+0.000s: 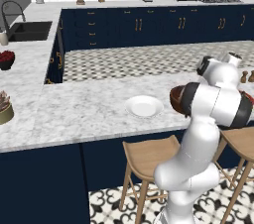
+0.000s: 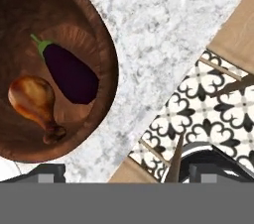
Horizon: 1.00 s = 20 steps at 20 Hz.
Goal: Pick the chicken drumstick and eggplant from their plates and place them in the bowl. Then put the bowl in the fridge.
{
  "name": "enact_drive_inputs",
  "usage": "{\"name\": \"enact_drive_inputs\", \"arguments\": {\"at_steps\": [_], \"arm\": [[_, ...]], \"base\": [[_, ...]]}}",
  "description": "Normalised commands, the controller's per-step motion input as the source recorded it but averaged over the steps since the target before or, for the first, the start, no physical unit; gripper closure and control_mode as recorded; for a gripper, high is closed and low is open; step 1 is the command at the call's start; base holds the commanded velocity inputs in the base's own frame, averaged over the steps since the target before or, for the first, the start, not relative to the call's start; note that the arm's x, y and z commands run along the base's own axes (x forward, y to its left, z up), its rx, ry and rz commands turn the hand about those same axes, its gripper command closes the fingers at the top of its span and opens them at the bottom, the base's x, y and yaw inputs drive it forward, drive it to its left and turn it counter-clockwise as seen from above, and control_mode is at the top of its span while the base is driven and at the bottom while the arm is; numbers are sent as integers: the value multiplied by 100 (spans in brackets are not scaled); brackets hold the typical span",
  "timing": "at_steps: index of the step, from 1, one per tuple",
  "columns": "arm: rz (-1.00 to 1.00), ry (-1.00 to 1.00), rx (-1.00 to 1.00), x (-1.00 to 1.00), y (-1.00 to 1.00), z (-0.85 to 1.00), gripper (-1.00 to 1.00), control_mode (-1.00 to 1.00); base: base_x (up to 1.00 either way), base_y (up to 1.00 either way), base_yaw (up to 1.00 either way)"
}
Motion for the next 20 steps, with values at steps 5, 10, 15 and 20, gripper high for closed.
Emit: {"name": "enact_drive_inputs", "arguments": {"at_steps": [5,10,15,20], "arm": [[0,4,1,41,-17,-31,-100,-100],[0,2,0,44,-1,-34,-100,-100],[0,0,0,31,0,-52,-100,-100],[0,0,1,6,6,-54,100,-100]], "base": [[0,0,0],[0,0,0],[0,0,0],[0,0,0]]}}
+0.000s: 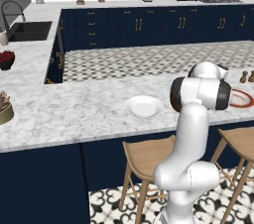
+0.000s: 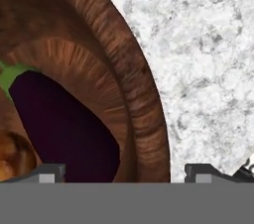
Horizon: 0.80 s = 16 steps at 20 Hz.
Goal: Pick the chicken drumstick and eggplant from their plates and place them in the bowl. Then put the bowl in the fridge.
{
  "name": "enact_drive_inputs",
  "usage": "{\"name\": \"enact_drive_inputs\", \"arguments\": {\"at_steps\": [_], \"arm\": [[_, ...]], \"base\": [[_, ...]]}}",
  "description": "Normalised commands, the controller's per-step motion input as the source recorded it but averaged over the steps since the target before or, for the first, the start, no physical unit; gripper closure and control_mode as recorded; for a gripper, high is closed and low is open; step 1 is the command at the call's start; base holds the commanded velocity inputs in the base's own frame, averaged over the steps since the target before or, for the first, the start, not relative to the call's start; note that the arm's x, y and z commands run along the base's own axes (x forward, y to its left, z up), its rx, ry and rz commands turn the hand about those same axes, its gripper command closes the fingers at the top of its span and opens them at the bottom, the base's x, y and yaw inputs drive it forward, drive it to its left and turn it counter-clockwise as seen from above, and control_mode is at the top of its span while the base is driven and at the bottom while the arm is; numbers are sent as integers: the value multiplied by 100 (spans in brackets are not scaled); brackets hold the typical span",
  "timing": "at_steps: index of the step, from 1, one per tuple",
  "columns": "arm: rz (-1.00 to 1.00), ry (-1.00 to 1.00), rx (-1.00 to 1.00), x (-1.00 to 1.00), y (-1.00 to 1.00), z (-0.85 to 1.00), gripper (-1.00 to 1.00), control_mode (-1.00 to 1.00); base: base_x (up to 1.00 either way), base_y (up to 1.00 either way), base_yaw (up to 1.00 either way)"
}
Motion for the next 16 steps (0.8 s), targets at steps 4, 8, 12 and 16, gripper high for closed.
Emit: {"name": "enact_drive_inputs", "arguments": {"at_steps": [4,8,12,16], "arm": [[0,0,0,14,17,-42,100,-100],[-1,3,0,7,36,-43,100,-100],[-12,0,0,-23,30,-6,100,-100],[-24,-16,0,-85,34,65,100,-100]], "base": [[0,0,0],[0,0,0],[0,0,0],[0,0,0]]}}
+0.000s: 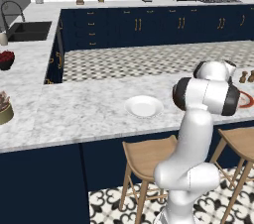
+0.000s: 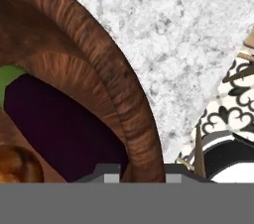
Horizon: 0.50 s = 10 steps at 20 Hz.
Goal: Pick the chicken drumstick and eggplant from their plates and place them in the bowl. Then put the bowl in the fridge.
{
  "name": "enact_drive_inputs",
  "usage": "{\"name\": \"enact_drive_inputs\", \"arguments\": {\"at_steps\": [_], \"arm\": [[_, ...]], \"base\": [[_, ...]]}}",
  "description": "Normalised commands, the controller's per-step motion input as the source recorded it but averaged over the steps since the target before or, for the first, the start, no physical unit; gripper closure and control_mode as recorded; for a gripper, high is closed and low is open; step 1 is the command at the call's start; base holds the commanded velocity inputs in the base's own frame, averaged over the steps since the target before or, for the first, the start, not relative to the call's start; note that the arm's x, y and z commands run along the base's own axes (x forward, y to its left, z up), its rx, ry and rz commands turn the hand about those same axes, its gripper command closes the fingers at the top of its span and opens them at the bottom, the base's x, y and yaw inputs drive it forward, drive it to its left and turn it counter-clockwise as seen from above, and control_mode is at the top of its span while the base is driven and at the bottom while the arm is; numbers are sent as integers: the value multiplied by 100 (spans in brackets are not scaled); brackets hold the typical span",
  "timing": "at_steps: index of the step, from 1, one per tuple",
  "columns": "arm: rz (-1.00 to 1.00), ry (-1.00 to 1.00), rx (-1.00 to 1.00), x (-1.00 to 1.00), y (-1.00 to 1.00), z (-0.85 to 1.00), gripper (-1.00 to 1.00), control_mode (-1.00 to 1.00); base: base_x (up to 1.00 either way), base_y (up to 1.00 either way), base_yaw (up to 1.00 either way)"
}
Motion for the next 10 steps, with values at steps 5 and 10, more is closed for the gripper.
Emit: {"name": "enact_drive_inputs", "arguments": {"at_steps": [5,10], "arm": [[-4,-17,0,-97,73,89,100,-100],[0,9,-1,-93,45,100,100,-100]], "base": [[0,0,0],[0,0,0]]}}
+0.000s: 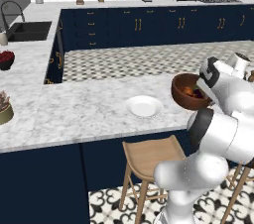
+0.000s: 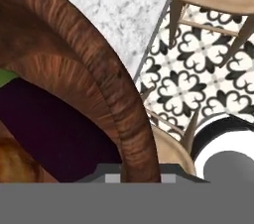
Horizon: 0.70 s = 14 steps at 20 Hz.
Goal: Pick the chicken drumstick and eggplant from their plates and place them in the bowl. Then put the bowl in the fridge.
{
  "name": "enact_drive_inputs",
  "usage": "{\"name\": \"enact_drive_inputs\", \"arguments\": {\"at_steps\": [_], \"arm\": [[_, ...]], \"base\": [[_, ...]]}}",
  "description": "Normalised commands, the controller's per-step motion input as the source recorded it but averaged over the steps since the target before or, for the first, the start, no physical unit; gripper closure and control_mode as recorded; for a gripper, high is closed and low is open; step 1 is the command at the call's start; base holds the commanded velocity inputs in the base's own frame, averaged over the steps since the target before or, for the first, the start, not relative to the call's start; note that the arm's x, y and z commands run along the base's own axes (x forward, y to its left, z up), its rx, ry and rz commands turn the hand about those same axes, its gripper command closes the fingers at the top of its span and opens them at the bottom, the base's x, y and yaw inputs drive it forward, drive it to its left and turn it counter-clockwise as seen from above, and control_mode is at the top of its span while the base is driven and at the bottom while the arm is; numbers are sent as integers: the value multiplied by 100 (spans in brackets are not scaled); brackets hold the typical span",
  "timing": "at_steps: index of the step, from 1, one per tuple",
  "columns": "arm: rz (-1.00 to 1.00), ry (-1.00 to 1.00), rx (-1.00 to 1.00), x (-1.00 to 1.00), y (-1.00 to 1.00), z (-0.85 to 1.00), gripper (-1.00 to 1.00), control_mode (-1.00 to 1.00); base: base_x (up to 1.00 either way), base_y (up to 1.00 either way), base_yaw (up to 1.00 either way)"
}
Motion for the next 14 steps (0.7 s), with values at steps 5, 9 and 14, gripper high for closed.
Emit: {"name": "enact_drive_inputs", "arguments": {"at_steps": [5,9,14], "arm": [[0,15,-2,-72,57,98,100,-100],[0,17,-1,-59,58,78,100,-100],[0,15,-2,-83,51,55,100,-100]], "base": [[0,0,0],[0,0,0],[0,0,0]]}}
